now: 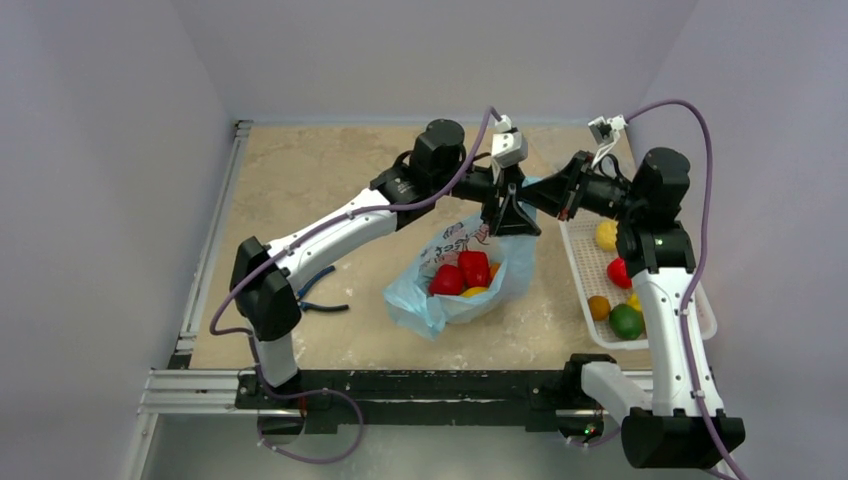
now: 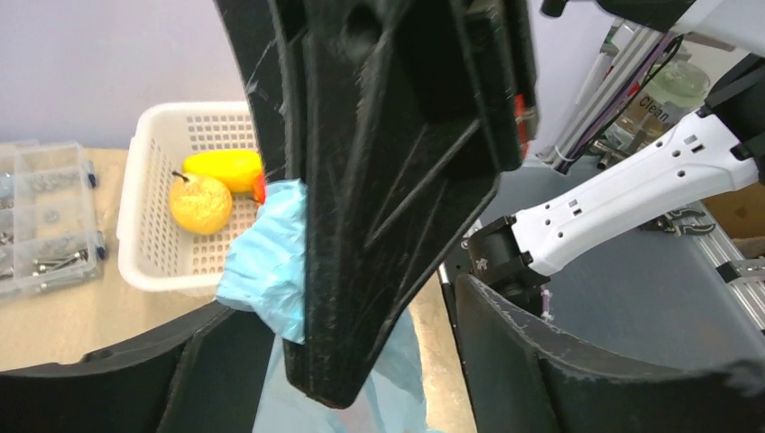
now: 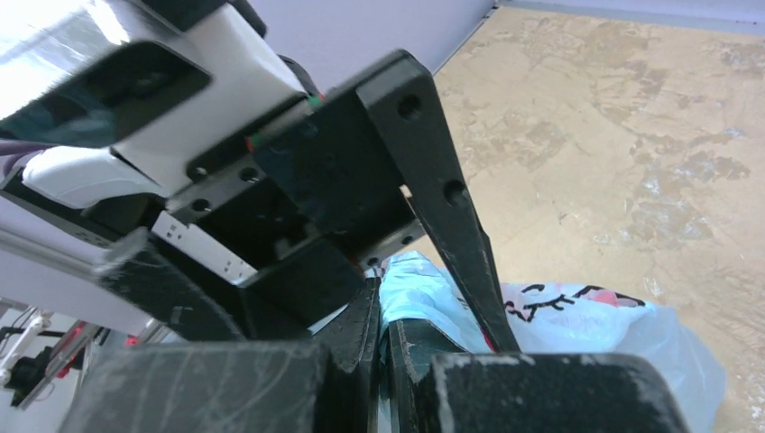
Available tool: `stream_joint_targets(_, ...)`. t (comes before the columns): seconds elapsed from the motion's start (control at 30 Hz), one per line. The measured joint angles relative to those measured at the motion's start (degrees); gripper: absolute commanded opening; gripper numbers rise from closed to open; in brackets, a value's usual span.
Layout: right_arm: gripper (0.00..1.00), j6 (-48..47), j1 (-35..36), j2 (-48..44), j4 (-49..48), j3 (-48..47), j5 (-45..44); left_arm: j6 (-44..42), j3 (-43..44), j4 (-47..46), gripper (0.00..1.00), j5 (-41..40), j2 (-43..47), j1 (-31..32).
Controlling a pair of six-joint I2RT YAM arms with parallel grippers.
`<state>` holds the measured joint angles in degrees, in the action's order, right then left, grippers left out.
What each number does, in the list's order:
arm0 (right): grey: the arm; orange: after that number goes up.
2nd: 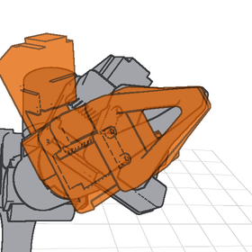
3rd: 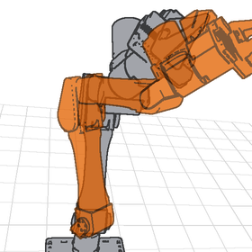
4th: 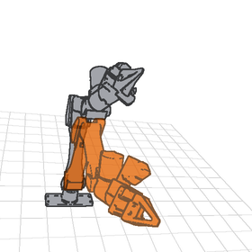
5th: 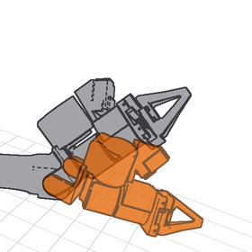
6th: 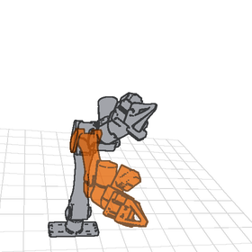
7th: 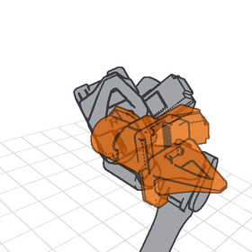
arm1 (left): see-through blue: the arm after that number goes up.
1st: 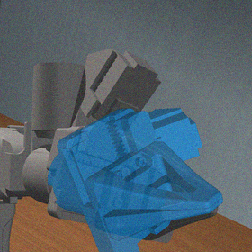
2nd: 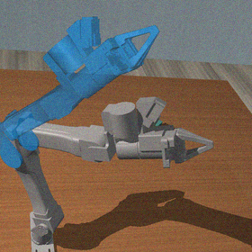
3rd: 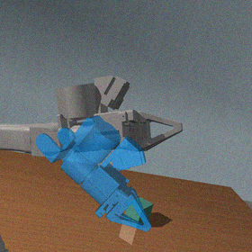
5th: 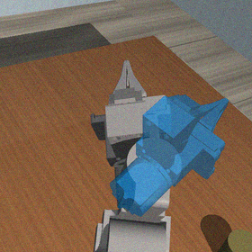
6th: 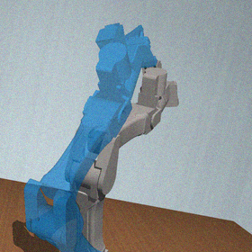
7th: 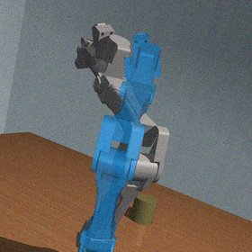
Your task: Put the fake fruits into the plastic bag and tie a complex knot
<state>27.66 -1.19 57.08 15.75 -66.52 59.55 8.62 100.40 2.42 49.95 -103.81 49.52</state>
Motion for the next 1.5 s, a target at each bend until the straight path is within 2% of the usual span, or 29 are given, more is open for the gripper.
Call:
stream_joint_targets(0.1, 0.0, -0.37, 0.0, -0.11, 0.59, -0.24, 0.24, 1.97, -2.12, -2.38, 0.43, -0.55, -0.26, 0.02)
stream_joint_targets(0.2, 0.0, -0.7, 0.0, -0.11, 1.01, -0.72, 0.63, 3.08, -3.85, -4.04, 0.09, -0.74, -0.26, 0.02)
stream_joint_targets(0.23, 0.0, -0.74, 0.0, -0.11, 1.05, -0.9, 0.79, 3.45, -4.5, -4.83, 0.0, -0.79, -0.26, 0.02)
stream_joint_targets(0.27, 0.01, -0.96, 0.0, -0.11, 1.07, -1.05, 0.92, 3.87, -5.18, -5.44, 0.0, -0.52, -0.2, 0.02)
stream_joint_targets(0.4, 0.46, -1.29, -0.39, -0.02, 2.19, -1.77, 1.81, 4.22, -8.59, -7.43, 0.0, -0.48, 1.44, -0.04)
stream_joint_targets(0.47, 0.61, -3.96, -0.26, 0.28, 4.85, -3.45, 2.51, 4.31, -10.8, -7.41, 0.0, -0.17, 2.86, -0.22)
stream_joint_targets(0.67, 0.81, -20.48, -0.26, 1.55, 19.43, -12.04, 1.97, 4.76, -14.36, -6.95, 0.0, 1.88, 5.2, -2.08)
stream_joint_targets(0.77, 0.98, -26.21, -0.26, 1.36, 24.28, -12.68, 0.74, 5.33, -15.52, -6.75, 0.0, 2.6, 6.32, -3.61)
stream_joint_targets(0.9, 0.99, -31.28, -0.26, 0.74, 26.21, -11.45, -1.66, 6.1, -15.78, -6.51, 0.0, 3.74, 7.61, -5.51)
stream_joint_targets(1.07, 0.99, -38.56, 0.04, -1.79, 24.92, -4.39, -2.1, 7.52, -14.71, -5.75, 0.0, 5.88, 8.31, -6.73)
stream_joint_targets(1.27, 0.98, -43.89, 5.64, 0.61, 19.04, -0.59, -2.71, 9.9, -10.69, -4.15, 0.0, 9.09, 8.02, -6.64)
stream_joint_targets(1.37, 0.92, -44.41, 10.82, 0.59, 14.88, 1.68, -3.91, 10.38, -9.07, -3.32, 0.0, 9.97, 7.87, -6.64)
stream_joint_targets(1.5, 0.74, -44.39, 15.23, 0.33, 10.32, 4.9, -4.66, 10.75, -7.91, -2.34, 0.0, 10.12, 7.5, -6.67)
